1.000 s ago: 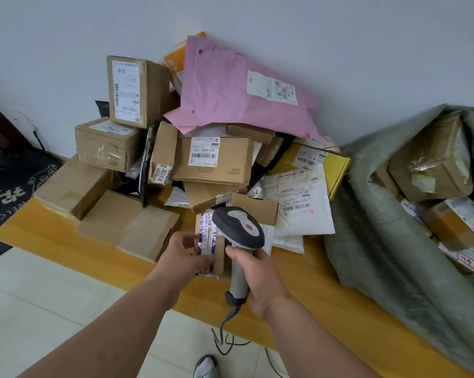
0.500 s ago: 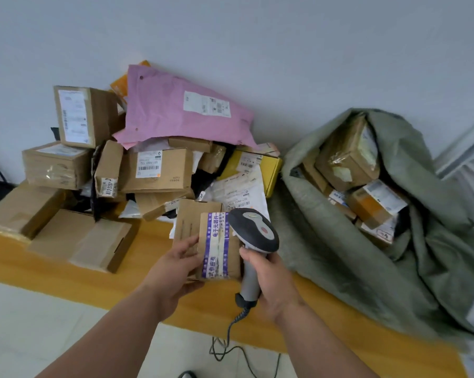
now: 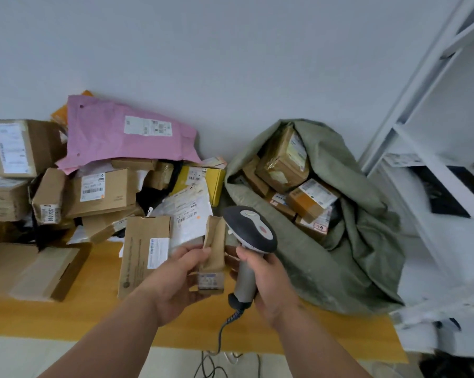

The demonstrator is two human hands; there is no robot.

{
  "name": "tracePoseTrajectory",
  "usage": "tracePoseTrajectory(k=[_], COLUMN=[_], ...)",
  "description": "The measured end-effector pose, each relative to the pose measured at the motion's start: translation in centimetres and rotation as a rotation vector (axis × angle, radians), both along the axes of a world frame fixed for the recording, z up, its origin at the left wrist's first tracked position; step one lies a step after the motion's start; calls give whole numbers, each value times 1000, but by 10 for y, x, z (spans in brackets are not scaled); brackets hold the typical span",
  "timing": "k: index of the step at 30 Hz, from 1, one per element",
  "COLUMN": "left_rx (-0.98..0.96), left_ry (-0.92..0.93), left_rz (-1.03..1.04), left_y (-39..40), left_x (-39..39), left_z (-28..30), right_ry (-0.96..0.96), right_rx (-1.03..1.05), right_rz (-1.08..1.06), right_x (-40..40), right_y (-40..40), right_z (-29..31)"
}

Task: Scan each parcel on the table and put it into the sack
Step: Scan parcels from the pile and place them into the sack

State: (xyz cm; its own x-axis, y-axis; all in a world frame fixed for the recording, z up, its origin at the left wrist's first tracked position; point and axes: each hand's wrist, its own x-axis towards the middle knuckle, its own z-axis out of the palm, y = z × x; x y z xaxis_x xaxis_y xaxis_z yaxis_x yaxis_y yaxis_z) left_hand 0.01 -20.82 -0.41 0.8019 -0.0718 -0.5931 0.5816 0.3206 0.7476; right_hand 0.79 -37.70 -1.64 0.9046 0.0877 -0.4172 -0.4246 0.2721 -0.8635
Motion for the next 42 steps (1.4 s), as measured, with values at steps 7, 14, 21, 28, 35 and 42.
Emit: tracePoseTrajectory(k=[7,14,21,28,35,42], left_rx=[-280,49,389,450,267,67], left_ry=[33,-54,-107,-166,-165,-97], left_rz=[146,45,-63,49,-2,191], left_y=[-17,-24,-28,-22,-13,1], left_x=[-2,-6,-10,-16,-17,-8], left_z=[5,11,13,11,12,2], right_ry=[29,-12,-23,-60,-31,-17], right_rx=[46,78,49,22,-39,-63], right_rz=[-40,-48,-34,6,-20,-62], right_x=[-1,-4,-5,-12,-16,-16], right_y=[-23,-29,-26,-20,-15,-16], right_z=[1,2,-1,3,1,8])
